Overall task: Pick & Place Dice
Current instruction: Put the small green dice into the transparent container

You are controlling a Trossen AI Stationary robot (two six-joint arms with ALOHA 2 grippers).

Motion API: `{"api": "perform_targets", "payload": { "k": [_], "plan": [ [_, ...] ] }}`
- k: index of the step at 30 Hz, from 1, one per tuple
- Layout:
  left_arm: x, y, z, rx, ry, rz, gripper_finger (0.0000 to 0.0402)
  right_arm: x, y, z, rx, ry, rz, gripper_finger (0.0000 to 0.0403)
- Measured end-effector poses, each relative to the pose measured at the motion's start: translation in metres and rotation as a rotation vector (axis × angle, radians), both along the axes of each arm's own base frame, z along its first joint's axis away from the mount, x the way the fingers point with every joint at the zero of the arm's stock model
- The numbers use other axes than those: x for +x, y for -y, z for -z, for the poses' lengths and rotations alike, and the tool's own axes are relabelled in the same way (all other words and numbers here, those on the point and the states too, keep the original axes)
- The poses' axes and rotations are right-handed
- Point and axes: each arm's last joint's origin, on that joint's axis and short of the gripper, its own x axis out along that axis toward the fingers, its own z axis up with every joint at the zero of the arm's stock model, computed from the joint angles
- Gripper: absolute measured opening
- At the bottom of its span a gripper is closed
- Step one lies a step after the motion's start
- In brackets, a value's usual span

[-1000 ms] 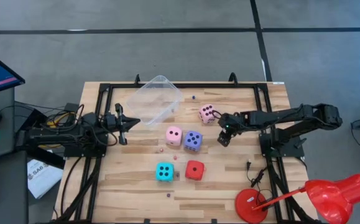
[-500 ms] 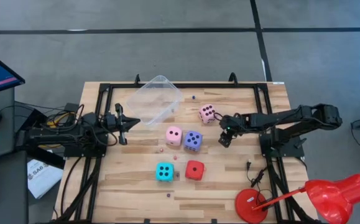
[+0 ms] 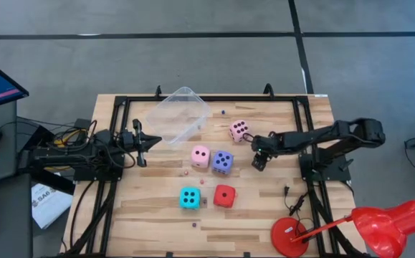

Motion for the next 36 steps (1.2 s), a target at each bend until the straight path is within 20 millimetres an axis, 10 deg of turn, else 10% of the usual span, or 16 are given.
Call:
{"api": "perform_targets", "payload": {
  "k": [25,36],
  "plan": [
    [0.000,0.000,0.000,0.000,0.000,-0.002,0.0003,0.001,0.000,0.001,0.009,0.009,-0.004,0.0054],
    [0.000,0.000,0.000,0.000,0.000,-0.001,0.0003,0.010,0.000,-0.014,0.055,-0.004,-0.014,0.0044]
  ]
}}
